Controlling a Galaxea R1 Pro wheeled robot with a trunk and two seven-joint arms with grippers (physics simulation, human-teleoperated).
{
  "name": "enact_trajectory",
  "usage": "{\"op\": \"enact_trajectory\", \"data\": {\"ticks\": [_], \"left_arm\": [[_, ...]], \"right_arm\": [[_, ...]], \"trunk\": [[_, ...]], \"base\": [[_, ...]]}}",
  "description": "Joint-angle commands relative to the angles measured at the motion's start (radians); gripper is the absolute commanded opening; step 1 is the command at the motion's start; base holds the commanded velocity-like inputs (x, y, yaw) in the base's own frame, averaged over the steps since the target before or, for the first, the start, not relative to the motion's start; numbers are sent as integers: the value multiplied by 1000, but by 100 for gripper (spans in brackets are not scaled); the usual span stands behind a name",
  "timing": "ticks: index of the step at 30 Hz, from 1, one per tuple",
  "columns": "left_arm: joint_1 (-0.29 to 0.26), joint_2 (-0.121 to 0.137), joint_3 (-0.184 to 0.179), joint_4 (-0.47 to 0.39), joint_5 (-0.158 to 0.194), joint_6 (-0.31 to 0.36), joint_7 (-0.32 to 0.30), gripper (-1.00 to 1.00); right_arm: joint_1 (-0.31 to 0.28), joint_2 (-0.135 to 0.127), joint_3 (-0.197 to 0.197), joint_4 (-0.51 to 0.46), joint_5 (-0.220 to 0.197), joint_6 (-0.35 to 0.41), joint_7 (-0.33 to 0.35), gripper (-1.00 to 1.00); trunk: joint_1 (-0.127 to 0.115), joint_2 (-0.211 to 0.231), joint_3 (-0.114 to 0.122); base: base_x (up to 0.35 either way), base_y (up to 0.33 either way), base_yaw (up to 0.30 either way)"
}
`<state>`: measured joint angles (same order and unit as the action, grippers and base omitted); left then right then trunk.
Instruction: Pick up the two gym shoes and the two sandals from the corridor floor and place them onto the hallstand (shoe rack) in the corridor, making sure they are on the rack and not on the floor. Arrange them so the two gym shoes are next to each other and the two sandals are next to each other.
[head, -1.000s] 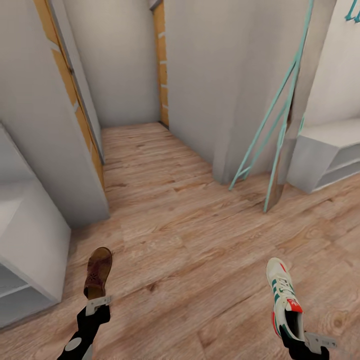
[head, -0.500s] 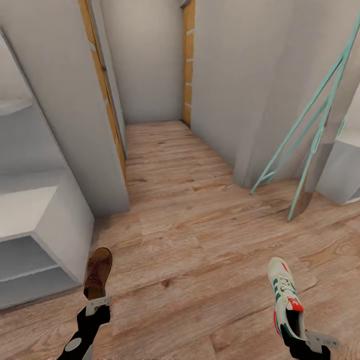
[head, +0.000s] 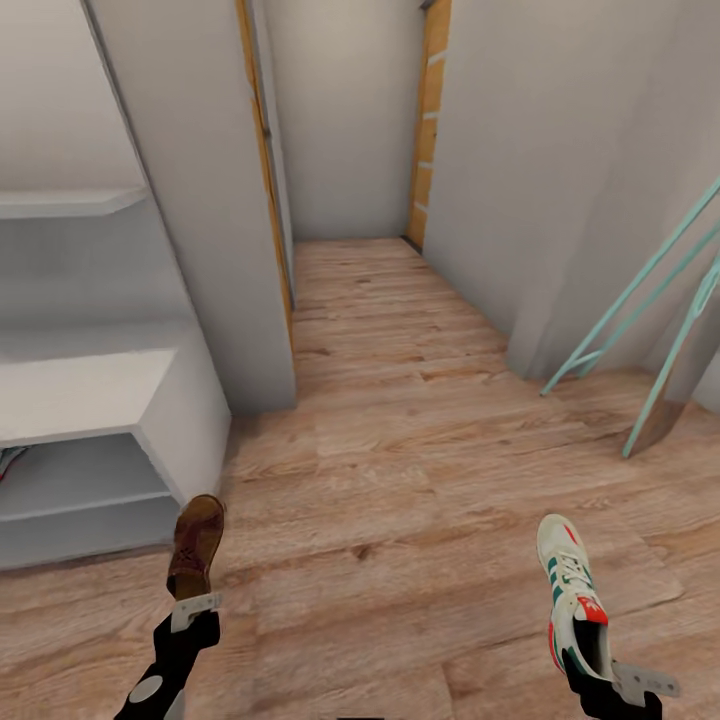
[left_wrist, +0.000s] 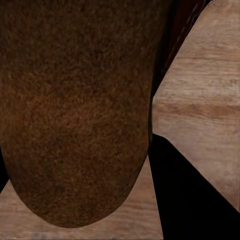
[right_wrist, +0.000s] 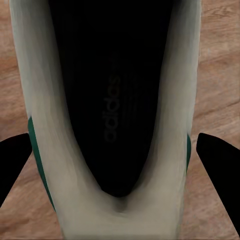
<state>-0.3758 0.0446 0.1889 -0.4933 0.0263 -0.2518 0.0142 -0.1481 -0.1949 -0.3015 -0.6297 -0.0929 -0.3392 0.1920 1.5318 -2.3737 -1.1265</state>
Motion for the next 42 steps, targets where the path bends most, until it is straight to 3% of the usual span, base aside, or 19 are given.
{"op": "enact_trajectory", "data": {"ticks": [1,11,15,21,42], "left_arm": [[-1,0,0,1,0,-3,1,-100],[-1,1,1,1,2,-1,1,-100],[-1,6,0,3,33,-2,1,-100],[-1,7,0,5,41,-2,1,-100],[-1,8,1,5,43,-2,1,-100]], "right_arm": [[0,0,-3,1,-10,-2,9,-100],[0,0,-2,3,-10,-2,9,-100],[0,0,-2,5,-10,-2,9,-100],[0,0,-2,5,-11,-1,9,-100],[0,0,-2,4,-11,-2,10,-100]], "trunk": [[-1,0,-2],[-1,0,-9],[-1,0,-12],[-1,0,-15],[-1,0,-28]], "base": [[-310,0,245],[-333,28,248],[-295,181,262],[-207,252,266],[-20,305,267]]}}
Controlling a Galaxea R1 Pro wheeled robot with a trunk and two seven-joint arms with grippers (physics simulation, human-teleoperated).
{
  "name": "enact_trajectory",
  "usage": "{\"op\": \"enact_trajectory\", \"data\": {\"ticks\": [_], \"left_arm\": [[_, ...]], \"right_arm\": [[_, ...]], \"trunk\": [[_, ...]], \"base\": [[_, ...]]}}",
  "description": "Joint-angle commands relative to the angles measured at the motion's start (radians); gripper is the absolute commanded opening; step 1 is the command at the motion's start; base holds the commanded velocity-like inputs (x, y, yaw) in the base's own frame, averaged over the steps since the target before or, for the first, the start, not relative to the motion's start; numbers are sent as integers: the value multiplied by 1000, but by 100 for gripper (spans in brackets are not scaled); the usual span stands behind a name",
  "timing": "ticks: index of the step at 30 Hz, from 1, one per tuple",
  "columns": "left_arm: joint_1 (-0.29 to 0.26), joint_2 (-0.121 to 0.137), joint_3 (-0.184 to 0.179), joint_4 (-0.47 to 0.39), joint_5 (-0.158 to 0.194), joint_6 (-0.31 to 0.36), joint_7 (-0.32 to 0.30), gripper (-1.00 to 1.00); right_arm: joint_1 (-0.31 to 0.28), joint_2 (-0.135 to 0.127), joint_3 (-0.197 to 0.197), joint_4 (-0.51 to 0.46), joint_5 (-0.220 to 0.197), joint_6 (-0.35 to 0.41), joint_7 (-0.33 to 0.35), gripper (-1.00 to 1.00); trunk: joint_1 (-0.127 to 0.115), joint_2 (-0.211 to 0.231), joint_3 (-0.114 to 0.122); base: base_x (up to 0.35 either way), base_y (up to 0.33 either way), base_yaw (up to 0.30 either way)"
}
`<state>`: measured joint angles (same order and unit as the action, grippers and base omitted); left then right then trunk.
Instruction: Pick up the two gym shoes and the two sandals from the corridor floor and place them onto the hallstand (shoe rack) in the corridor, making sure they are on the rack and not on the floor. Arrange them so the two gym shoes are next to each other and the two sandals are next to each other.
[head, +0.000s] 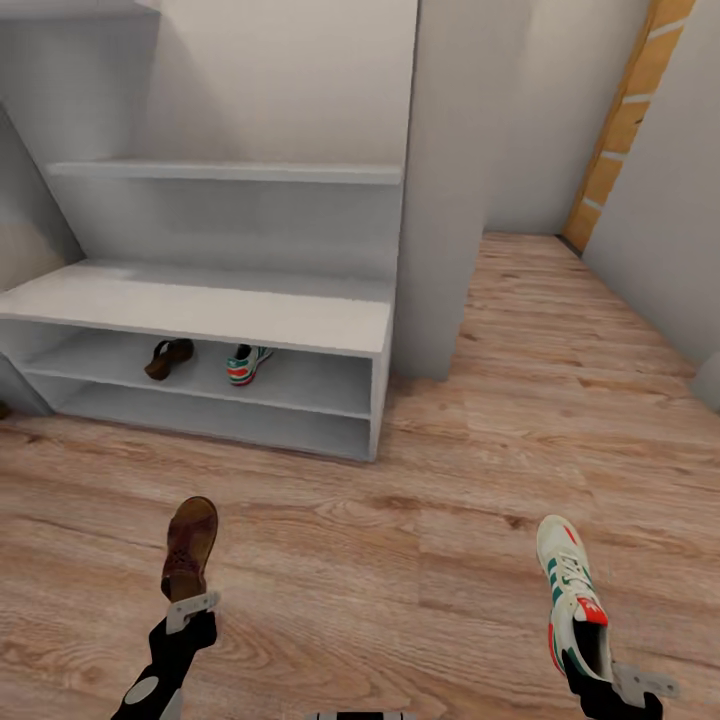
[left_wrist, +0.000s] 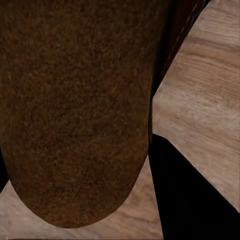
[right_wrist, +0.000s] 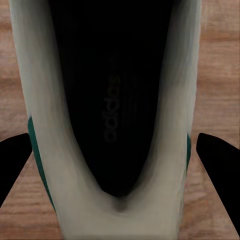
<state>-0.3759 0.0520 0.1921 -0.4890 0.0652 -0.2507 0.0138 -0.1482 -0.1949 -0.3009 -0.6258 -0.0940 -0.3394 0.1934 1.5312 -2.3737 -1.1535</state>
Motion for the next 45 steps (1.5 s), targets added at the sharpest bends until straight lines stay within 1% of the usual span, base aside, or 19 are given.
{"op": "enact_trajectory", "data": {"ticks": [1,14,30,45], "left_arm": [[0,0,-2,1,4,-3,1,-100],[0,1,-2,1,4,-4,-3,-100],[0,2,-2,4,4,-3,-8,-100],[0,2,-2,4,4,-2,-8,-100]], "right_arm": [[0,0,-3,0,-10,-1,9,-100],[0,0,-3,1,-10,-2,9,-100],[0,-3,-3,5,-9,-1,9,-100],[0,-3,-3,6,-9,-1,9,-100]], "trunk": [[0,0,-1],[0,0,-8],[0,0,-9],[0,0,-9]], "base": [[14,311,267],[114,325,244],[191,302,10],[89,301,0]]}}
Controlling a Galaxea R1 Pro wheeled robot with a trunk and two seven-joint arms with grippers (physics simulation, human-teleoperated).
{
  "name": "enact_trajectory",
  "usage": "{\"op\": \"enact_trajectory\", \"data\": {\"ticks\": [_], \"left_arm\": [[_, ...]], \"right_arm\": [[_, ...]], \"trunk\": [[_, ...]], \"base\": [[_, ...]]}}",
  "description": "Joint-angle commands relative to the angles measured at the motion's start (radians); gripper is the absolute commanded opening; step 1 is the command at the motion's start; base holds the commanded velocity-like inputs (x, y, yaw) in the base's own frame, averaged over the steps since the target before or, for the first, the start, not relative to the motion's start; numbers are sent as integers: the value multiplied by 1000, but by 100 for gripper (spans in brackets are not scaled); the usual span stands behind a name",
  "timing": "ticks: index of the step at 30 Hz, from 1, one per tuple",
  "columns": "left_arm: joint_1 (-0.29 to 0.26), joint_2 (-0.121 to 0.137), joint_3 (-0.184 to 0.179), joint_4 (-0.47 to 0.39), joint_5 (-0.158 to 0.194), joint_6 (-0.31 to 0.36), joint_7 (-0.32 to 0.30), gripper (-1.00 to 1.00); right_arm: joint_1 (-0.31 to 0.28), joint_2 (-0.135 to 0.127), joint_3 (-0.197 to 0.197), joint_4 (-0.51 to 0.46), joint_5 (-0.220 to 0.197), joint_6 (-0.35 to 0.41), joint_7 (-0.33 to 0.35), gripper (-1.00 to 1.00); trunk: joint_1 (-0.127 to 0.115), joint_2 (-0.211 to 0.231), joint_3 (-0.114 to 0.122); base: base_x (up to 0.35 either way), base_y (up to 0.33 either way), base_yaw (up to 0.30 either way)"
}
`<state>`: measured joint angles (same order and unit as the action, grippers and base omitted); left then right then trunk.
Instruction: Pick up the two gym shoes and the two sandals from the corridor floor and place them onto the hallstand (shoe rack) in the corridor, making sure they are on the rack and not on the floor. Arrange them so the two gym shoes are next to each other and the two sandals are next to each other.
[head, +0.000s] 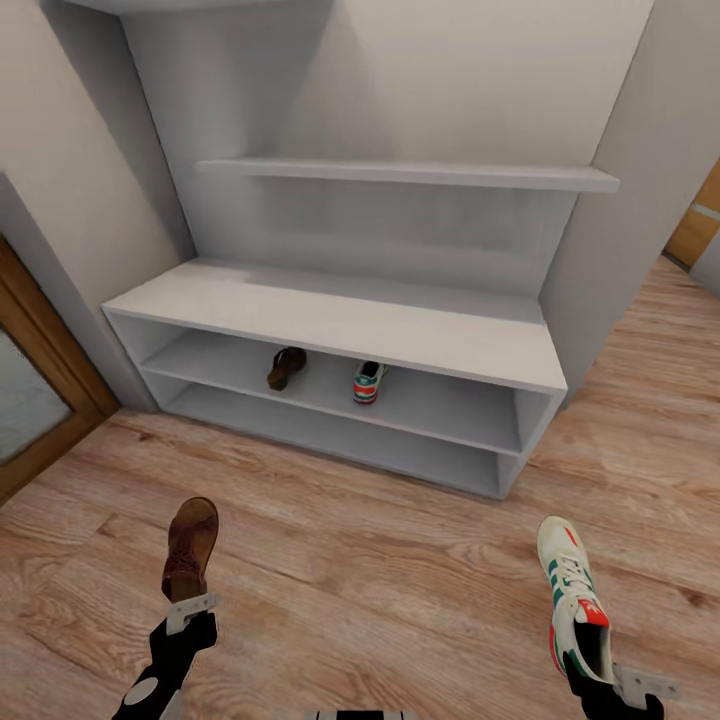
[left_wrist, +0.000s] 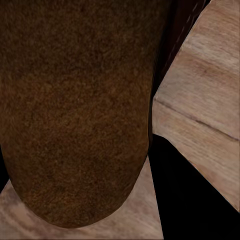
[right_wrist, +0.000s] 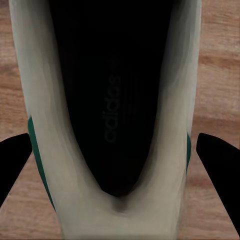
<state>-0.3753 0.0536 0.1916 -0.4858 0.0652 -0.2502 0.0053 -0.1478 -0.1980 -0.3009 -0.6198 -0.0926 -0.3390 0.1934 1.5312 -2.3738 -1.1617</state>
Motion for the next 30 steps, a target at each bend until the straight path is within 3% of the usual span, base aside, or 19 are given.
{"op": "enact_trajectory", "data": {"ticks": [1,30], "left_arm": [[-1,0,-1,1,4,-3,0,-100],[-1,0,-1,1,4,-4,-1,-100]], "right_arm": [[-1,0,-3,0,-10,-2,9,-100],[0,0,-3,0,-10,-2,9,-100]], "trunk": [[0,0,-1],[0,0,-1]], "base": [[11,303,0],[28,306,0]]}}
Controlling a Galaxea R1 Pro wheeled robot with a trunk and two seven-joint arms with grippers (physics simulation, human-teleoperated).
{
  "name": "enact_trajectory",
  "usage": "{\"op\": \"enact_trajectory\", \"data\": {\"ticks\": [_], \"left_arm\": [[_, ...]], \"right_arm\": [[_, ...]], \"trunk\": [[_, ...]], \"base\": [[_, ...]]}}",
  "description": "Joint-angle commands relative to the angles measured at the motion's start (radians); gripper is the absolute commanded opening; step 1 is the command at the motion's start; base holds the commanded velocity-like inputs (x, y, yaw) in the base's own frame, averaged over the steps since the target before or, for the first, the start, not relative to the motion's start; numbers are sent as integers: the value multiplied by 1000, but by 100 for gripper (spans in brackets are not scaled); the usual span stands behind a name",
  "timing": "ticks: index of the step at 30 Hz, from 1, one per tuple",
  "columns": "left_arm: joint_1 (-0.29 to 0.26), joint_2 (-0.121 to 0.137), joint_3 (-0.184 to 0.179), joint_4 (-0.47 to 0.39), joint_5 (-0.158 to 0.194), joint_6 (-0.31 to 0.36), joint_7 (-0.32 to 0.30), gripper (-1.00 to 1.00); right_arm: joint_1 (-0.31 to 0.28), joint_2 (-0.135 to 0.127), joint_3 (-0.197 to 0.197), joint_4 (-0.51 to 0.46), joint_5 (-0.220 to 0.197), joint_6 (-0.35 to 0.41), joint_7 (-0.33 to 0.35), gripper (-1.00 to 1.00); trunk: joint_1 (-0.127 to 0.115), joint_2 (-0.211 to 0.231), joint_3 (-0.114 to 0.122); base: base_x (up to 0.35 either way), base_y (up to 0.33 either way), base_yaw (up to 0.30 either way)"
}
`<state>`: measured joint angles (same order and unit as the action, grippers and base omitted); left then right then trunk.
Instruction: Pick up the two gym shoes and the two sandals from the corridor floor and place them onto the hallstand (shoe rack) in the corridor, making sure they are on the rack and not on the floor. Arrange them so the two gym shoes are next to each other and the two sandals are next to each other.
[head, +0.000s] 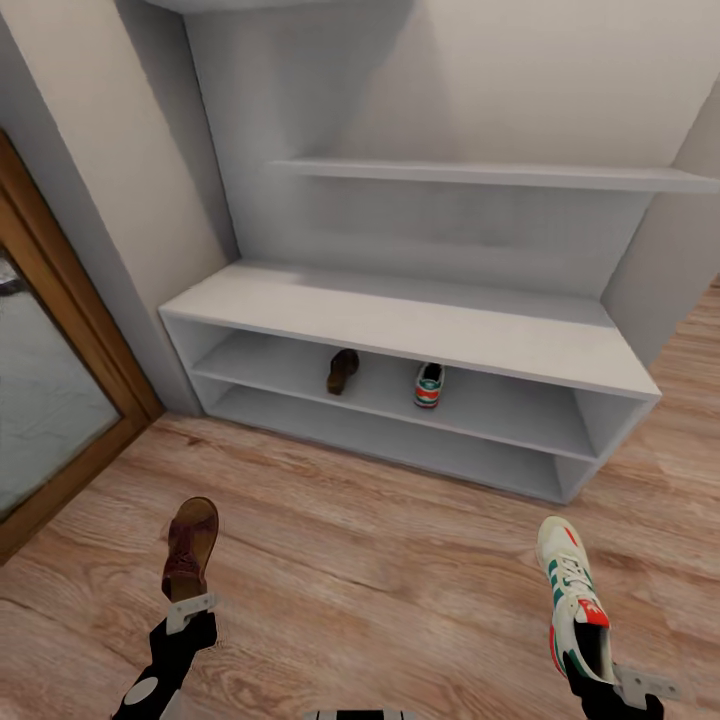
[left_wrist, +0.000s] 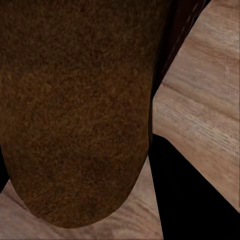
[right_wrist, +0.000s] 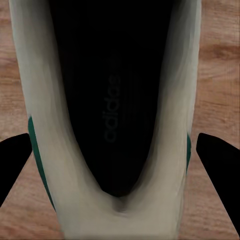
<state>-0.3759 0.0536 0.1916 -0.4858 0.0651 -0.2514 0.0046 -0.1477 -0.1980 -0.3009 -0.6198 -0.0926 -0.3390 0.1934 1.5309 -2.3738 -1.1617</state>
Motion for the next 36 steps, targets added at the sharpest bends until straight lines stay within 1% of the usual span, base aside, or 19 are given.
{"op": "enact_trajectory", "data": {"ticks": [1,15,30,36], "left_arm": [[0,0,-1,1,4,-3,0,-100],[0,0,-2,1,4,-3,0,-100],[0,0,-1,1,4,-2,1,-100],[0,0,-1,1,4,-3,6,-100]], "right_arm": [[-1,0,-3,0,-10,-2,9,-100],[0,0,-3,0,-10,-2,9,-100],[-1,0,-3,0,-10,-2,9,-100],[-1,0,-3,0,-10,-2,9,-100]], "trunk": [[0,0,-1],[0,0,-1],[0,0,-1],[0,0,-1]], "base": [[145,313,0],[136,314,-15],[1,312,-246],[-192,225,-184]]}}
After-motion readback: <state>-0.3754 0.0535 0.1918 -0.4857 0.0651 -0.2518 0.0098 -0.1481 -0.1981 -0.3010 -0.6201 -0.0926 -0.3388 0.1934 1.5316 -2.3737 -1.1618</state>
